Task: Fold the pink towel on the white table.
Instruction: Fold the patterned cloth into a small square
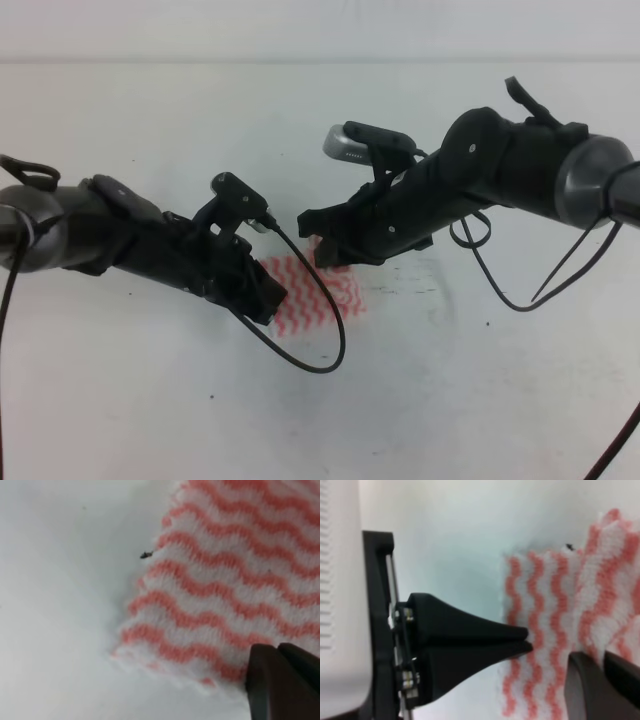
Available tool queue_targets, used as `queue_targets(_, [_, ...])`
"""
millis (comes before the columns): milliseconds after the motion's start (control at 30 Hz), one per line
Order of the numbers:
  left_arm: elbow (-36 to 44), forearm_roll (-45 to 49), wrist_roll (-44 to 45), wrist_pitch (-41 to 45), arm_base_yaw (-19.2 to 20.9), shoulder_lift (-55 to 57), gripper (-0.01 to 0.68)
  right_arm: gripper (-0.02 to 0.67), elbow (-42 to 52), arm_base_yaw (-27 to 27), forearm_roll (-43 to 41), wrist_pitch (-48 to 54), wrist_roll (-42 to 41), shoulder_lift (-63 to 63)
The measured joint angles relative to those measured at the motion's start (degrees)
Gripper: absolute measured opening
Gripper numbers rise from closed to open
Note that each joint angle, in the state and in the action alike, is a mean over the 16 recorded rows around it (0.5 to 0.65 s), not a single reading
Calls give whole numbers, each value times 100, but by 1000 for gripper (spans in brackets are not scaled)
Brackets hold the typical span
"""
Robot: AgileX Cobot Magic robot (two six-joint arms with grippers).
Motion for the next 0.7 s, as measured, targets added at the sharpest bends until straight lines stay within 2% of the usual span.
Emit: queue_targets(700, [0, -13, 30, -22, 0, 0, 0, -1, -66, 145, 31, -45, 0, 23])
